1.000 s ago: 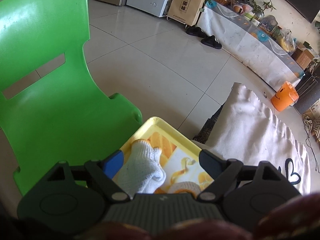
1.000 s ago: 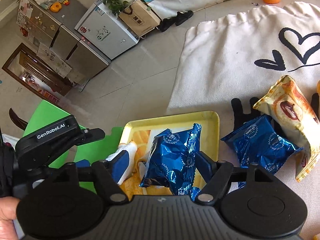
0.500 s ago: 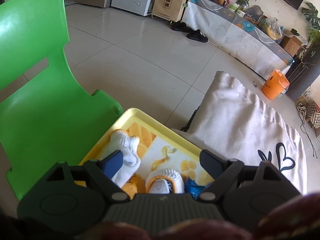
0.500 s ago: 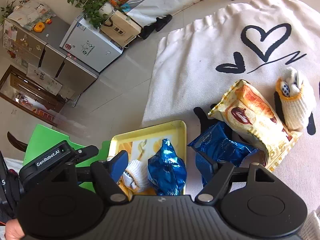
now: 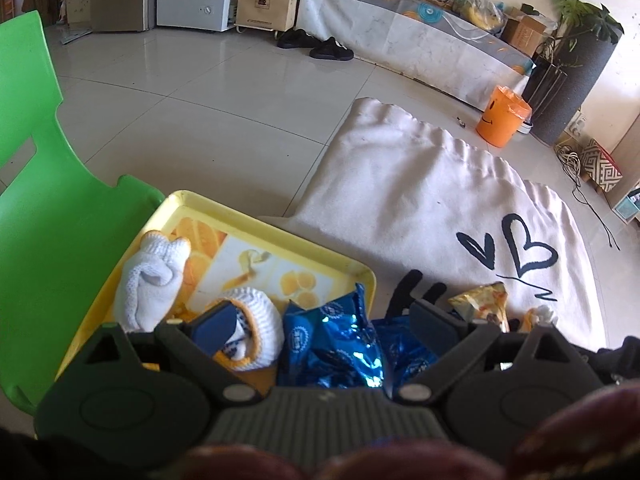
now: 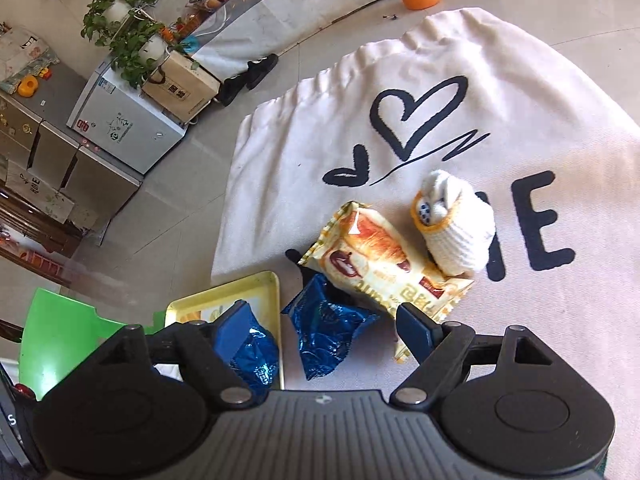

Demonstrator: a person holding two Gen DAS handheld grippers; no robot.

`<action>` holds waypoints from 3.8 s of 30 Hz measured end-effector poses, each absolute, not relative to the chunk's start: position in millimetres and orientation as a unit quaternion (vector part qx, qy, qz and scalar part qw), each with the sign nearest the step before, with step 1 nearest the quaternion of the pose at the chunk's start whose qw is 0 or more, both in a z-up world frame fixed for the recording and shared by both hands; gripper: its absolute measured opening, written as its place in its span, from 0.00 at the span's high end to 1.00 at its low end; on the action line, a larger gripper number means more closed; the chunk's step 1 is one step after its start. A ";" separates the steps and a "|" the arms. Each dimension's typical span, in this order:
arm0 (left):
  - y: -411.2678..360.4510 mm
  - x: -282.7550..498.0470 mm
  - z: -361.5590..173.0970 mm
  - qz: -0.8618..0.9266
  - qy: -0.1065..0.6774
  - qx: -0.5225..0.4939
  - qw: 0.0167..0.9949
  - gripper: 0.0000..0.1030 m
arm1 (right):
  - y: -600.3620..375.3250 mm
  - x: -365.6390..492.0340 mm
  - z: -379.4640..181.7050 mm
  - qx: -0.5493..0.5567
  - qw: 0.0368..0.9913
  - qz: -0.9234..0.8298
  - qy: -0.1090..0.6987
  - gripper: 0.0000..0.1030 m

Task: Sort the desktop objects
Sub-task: 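Move both open tools back over the remaining pile, then close the left tool on a blue foil packet and lift it, then raise the blue packet with the left tool while the right tool moves over a white glove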

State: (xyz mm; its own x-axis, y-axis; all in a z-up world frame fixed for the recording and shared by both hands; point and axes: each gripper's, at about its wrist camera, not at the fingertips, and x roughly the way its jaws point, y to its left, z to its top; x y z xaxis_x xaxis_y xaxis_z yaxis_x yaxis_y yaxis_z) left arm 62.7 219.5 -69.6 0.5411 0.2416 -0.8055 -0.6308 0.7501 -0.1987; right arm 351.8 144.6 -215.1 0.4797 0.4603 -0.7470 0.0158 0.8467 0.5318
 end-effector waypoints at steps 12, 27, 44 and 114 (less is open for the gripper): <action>166.0 95.7 -75.2 0.173 0.402 -0.222 0.871 0.05 | 72.2 350.1 -206.0 0.233 0.832 0.026 0.502 0.18; 141.8 135.5 -99.2 0.124 0.413 -0.251 0.867 0.04 | 30.8 344.5 -208.3 0.282 0.814 -0.005 0.508 0.16; 141.5 172.5 -134.2 0.160 0.403 -0.247 0.867 0.01 | 21.1 345.0 -215.8 0.302 0.802 -0.001 0.515 0.16; 32.7 83.4 -160.5 0.119 0.542 -0.255 0.792 0.01 | 16.8 350.0 -200.0 0.273 0.812 0.022 0.516 0.16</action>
State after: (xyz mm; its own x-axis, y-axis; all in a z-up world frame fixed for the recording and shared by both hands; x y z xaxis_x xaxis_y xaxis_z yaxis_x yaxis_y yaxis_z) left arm 83.4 32.7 -160.5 0.3840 -0.0880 -0.9191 -0.4658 0.8410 -0.2751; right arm 350.0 16.8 -200.0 0.4667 0.3172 -0.8256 0.2463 0.8499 0.4658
